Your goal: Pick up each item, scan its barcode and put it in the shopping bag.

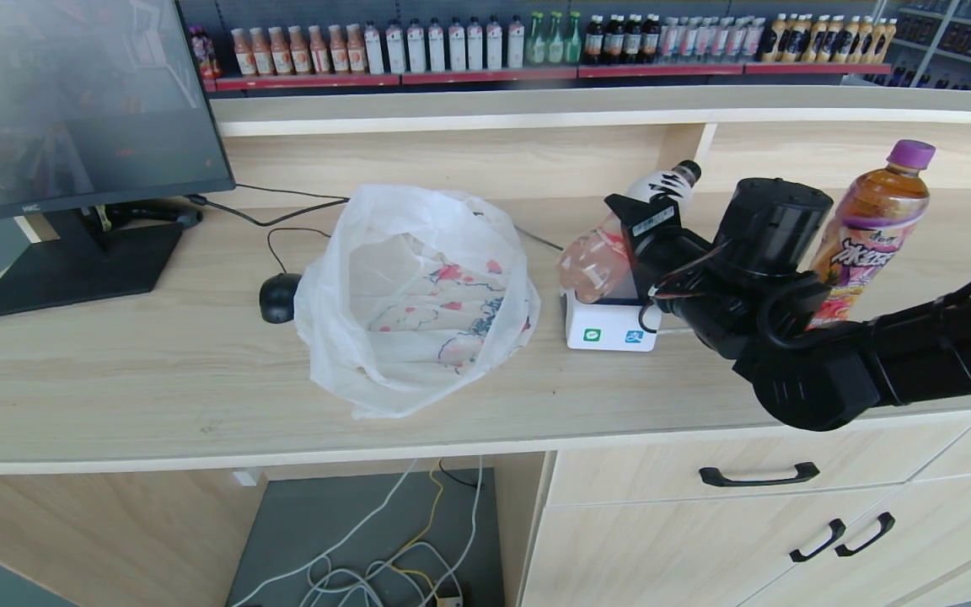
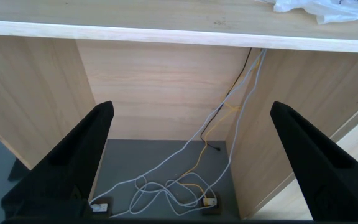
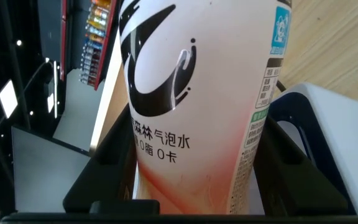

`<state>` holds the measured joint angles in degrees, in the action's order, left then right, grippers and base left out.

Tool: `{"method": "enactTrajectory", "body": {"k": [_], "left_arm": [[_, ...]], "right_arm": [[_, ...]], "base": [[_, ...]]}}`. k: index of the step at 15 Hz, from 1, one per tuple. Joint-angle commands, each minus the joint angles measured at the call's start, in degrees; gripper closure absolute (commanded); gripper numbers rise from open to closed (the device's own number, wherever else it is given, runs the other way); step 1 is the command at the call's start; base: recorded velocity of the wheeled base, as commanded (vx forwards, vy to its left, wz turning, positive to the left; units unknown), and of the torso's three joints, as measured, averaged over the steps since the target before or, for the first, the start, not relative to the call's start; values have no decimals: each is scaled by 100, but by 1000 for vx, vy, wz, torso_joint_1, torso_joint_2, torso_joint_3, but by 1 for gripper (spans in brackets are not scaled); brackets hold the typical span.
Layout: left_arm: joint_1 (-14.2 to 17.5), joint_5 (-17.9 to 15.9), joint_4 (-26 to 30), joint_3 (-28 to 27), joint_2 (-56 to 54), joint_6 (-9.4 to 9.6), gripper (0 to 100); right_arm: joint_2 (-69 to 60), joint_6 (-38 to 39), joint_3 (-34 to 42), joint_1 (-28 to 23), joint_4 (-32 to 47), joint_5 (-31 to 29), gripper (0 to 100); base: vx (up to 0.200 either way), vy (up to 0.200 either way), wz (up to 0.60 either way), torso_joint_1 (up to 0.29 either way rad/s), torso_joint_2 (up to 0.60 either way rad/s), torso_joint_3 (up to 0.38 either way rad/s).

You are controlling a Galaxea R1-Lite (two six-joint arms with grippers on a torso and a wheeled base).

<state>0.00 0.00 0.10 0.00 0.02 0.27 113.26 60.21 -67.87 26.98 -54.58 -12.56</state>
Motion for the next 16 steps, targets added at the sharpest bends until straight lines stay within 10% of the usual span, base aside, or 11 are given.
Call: {"method": "enactTrajectory", "body": {"k": [1,12,16], "left_arm": [[0,0,-1,0,6,0,0],[0,0,-1,0,6,0,0],[0,0,-1,0,6,0,0]], "right_arm": [[-32,-9,-7,0,0,-1,100],[-938,-1011,195,71,-106,-186,100],[-1078,-2277,1302,220,-1468,-274,100]], "base": [[0,0,0,0,0,0],[0,0,0,0,0,0],[0,0,0,0,0,0]]}}
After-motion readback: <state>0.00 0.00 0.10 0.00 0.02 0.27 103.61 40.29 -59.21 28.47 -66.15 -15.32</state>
